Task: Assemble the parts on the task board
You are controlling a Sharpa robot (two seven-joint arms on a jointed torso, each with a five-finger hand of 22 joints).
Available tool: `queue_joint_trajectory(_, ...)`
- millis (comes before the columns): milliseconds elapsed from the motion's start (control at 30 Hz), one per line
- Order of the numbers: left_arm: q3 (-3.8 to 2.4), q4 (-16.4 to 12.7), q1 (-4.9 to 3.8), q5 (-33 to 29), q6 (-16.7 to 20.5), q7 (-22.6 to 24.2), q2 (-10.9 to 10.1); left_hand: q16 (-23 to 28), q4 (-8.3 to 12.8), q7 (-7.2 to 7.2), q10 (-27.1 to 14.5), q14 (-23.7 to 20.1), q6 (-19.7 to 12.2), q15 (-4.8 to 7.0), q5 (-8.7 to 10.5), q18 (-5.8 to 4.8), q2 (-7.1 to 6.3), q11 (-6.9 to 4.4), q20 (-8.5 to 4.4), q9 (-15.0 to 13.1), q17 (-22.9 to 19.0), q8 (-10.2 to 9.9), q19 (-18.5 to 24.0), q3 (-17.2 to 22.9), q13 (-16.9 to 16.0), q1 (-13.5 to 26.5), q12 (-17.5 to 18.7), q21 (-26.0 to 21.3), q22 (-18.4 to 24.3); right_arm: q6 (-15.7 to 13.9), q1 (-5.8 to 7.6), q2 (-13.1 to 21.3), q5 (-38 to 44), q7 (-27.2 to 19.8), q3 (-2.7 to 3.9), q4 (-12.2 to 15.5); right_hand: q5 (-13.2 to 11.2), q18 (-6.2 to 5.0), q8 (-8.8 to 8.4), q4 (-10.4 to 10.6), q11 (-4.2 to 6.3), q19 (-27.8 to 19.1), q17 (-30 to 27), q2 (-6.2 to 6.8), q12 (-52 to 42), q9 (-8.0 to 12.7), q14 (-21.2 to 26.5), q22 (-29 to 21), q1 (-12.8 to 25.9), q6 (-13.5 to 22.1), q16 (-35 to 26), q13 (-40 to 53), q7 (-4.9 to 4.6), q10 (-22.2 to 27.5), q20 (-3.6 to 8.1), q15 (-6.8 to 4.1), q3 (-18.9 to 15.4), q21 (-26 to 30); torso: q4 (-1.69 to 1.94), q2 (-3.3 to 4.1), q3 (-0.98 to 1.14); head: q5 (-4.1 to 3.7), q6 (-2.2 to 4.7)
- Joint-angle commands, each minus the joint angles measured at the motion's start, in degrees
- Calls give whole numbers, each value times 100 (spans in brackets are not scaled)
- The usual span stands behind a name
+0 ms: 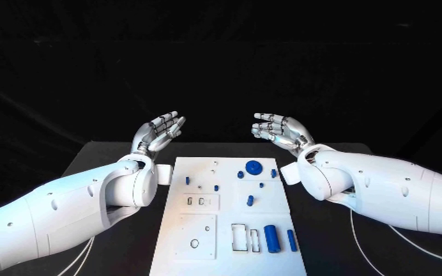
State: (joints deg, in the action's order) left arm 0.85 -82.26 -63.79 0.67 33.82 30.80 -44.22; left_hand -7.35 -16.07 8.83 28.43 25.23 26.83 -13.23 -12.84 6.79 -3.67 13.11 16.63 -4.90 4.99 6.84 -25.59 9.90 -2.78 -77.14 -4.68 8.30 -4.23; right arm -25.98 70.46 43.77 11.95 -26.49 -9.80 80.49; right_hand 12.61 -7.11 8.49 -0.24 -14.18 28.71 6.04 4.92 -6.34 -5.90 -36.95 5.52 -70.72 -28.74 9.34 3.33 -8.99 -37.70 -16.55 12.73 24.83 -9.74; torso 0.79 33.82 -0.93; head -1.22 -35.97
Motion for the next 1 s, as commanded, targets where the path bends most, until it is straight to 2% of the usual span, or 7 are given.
queue_joint_trajectory(33, -7, -40, -43, 321, -556, -11, -30, -718, 121, 588, 2503, 2356, 1988, 330, -3, 379, -87, -127, -34, -388, 405, 662, -1904, 421, -111, -447, -342, 623, -137, 246, 70, 31, 1123, 329, 4, -39, -135, -329, 472, -456, 215, 1414, 154, 156, -42, -290, -1502, 187, -274, -1729, 323, 27, -624, -1647, 33, -282, 571, -583, 29, 101, 8, -29, 1)
queue_joint_trajectory(133, -7, -86, -77, 456, -699, -80, -83, -824, 162, 500, 2904, 2749, 2219, 455, -3, 389, -200, -237, -123, -403, 490, 702, -2245, 646, -104, -573, -330, 703, -114, 333, 145, 49, 1585, 604, 5, -89, -179, -339, 480, -501, 274, 1621, 156, 249, 38, -292, -1776, 192, -215, -1927, 348, 28, -577, -1920, 93, -359, 715, -671, 41, 158, 8, -48, 9)
queue_joint_trajectory(267, -7, -173, -138, 604, -851, -181, -168, -889, 204, 422, 3262, 3067, 2434, 563, 1, 387, -363, -336, -230, -416, 591, 732, -2531, 946, -101, -670, -259, 758, -84, 534, 263, 81, 2353, 992, 6, -132, -195, -347, 511, -560, 369, 1880, 178, 358, 90, -304, -2126, 229, -195, -2138, 433, 30, -501, -2215, 196, -469, 797, -814, 83, 265, 5, -97, 12)
queue_joint_trajectory(467, -8, -466, -242, 769, -1030, -355, -390, -874, 255, 391, 3471, 3191, 2532, 607, 15, 382, -564, -376, -279, -422, 666, 738, -2660, 1184, -100, -690, -144, 753, -44, 907, 468, 157, 3910, 1596, 11, -63, -131, -349, 586, -600, 545, 2347, 311, 564, 137, -334, -2834, 358, -146, -2429, 671, 37, -347, -2681, 424, -705, 736, -1143, 162, 469, -3, -170, 30)
queue_joint_trajectory(567, -8, -659, -296, 816, -1089, -438, -510, -872, 261, 396, 3492, 3202, 2534, 609, 19, 381, -605, -377, -283, -421, 676, 735, -2672, 1199, -100, -681, -130, 752, -39, 986, 542, 193, 4678, 1866, 18, 16, -6, -346, 636, -606, 655, 2663, 464, 685, 143, -361, -3274, 480, -126, -2592, 865, 46, -254, -2928, 582, -860, 628, -1398, 198, 582, -13, -211, 30)
queue_joint_trajectory(767, -11, -1060, -407, 867, -1183, -569, -740, -864, 259, 404, 3516, 3210, 2536, 607, 26, 379, -667, -373, -285, -420, 690, 729, -2683, 1210, -101, -648, -105, 745, -30, 1171, 658, 267, 6286, 2532, 30, 268, -11, -341, 659, -560, 773, 3111, 847, 904, 242, -400, -3945, 697, -71, -2786, 1289, 58, -134, -3075, 792, -1057, 340, -1814, 266, 778, -33, -296, 51)
queue_joint_trajectory(1000, -13, -1298, -497, 885, -1248, -643, -899, -852, 250, 410, 3525, 3206, 2532, 603, 29, 377, -710, -367, -282, -418, 699, 721, -2685, 1215, -100, -613, -79, 734, -20, 1310, 709, 286, 7503, 3053, 42, 557, 22, -336, 551, -365, 873, 3551, 1463, 952, 251, -404, -4560, 966, -110, -2799, 2011, 81, -30, -3153, 995, -1187, -50, -2273, 301, 929, -48, -349, 86)
